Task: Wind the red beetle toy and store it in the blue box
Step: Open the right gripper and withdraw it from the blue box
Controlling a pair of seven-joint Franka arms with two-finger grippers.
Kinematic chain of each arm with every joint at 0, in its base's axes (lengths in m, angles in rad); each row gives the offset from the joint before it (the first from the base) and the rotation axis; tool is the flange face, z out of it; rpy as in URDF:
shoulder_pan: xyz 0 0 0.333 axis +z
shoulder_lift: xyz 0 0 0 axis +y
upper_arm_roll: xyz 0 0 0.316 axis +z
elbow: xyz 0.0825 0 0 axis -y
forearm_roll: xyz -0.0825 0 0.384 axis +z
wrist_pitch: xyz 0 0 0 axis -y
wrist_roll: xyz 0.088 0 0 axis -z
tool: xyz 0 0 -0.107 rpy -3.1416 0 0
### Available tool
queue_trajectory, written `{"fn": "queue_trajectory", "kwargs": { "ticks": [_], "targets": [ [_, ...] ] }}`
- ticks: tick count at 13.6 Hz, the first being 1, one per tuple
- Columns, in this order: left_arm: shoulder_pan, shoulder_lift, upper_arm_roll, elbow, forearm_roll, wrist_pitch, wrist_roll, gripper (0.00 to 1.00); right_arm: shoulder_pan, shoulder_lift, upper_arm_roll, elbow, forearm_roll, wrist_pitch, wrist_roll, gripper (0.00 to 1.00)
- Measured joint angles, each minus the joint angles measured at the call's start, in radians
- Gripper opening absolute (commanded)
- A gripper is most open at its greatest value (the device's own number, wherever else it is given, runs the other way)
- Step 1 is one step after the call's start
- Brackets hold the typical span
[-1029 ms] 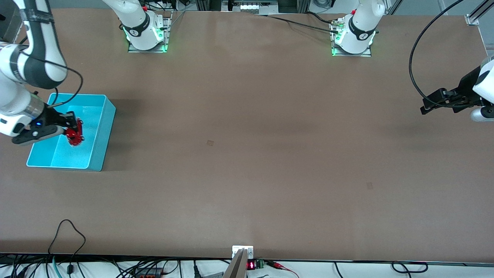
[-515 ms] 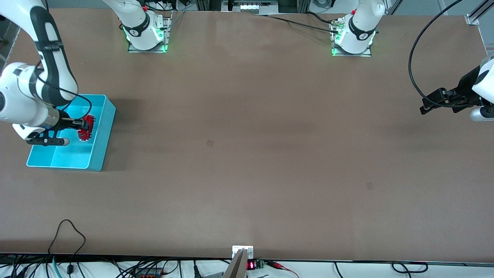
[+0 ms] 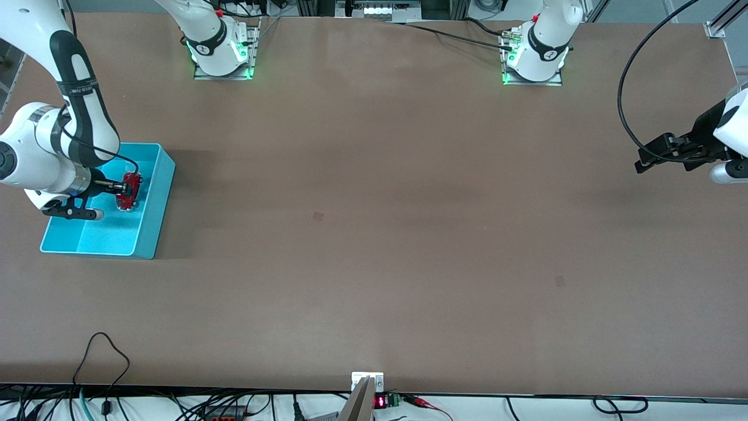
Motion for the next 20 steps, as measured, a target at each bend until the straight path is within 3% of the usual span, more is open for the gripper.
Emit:
{"fn": "queue_trajectory", "kwargs": {
  "ticks": [1, 4, 5, 6, 11, 16, 20],
  "targets": [
    [0.000, 0.000, 0.000, 0.000, 0.000, 0.000, 0.000, 1.00, 0.000, 0.000, -0.006, -0.006, 0.000, 0.000, 0.000, 0.19],
    [0.000, 0.000, 0.000, 0.000, 0.000, 0.000, 0.000, 1.00, 0.000, 0.002, -0.011, -0.011, 0.000, 0.001, -0.001, 0.68],
    [0.000, 0.000, 0.000, 0.000, 0.000, 0.000, 0.000, 1.00, 0.000, 0.001, -0.011, -0.010, -0.001, 0.002, -0.004, 0.95],
    [0.000, 0.000, 0.000, 0.000, 0.000, 0.000, 0.000, 1.00, 0.000, 0.000, -0.011, -0.007, -0.001, 0.003, -0.017, 1.00],
    [0.000, 0.000, 0.000, 0.000, 0.000, 0.000, 0.000, 1.00, 0.000, -0.060, -0.024, 0.076, -0.002, -0.039, -0.107, 1.00],
    [0.002, 0.000, 0.001, 0.000, 0.000, 0.000, 0.000, 1.00, 0.034, -0.142, -0.010, 0.377, -0.001, -0.434, -0.111, 1.00],
    [0.003, 0.000, 0.001, 0.000, 0.000, 0.000, 0.000, 1.00, 0.053, -0.177, 0.072, 0.552, -0.001, -0.645, -0.058, 1.00]
  ]
}}
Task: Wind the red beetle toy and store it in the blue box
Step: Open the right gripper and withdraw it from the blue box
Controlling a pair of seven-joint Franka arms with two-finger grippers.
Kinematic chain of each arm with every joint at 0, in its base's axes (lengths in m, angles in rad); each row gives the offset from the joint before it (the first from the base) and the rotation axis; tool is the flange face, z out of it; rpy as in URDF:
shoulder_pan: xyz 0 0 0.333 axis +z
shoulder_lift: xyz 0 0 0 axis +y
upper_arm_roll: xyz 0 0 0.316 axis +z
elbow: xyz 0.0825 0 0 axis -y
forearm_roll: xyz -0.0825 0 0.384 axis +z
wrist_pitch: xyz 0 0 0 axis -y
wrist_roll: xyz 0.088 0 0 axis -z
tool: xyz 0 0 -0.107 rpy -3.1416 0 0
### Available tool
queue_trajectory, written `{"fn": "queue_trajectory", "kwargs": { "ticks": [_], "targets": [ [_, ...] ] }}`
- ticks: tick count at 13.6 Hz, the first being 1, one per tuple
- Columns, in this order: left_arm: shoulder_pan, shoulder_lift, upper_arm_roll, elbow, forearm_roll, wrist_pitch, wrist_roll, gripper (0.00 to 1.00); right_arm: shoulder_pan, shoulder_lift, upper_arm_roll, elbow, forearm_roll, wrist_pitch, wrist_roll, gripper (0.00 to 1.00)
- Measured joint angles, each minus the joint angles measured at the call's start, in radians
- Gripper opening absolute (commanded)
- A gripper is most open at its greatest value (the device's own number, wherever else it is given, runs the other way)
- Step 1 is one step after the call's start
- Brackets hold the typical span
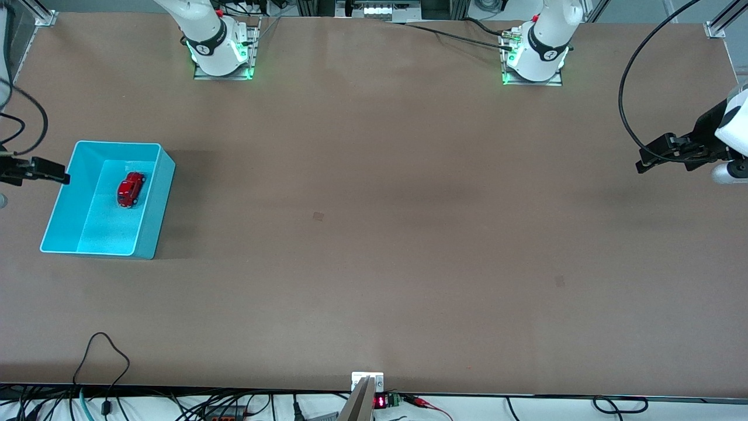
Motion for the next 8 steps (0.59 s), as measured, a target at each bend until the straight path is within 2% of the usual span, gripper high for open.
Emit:
{"fn": "queue_trajectory", "kwargs": {
  "ticks": [3, 8],
  "targets": [
    [0.000, 0.000, 0.000, 0.000, 0.000, 0.000, 0.000, 1.00, 0.003, -0.035, 0.056, 0.083, 0.000, -0.107, 0.080, 1.00],
    [0.001, 0.000, 0.000, 0.000, 0.000, 0.000, 0.000, 1.00, 0.003, -0.091, 0.067, 0.105, 0.002, -0.154, 0.085, 1.00]
  ]
}}
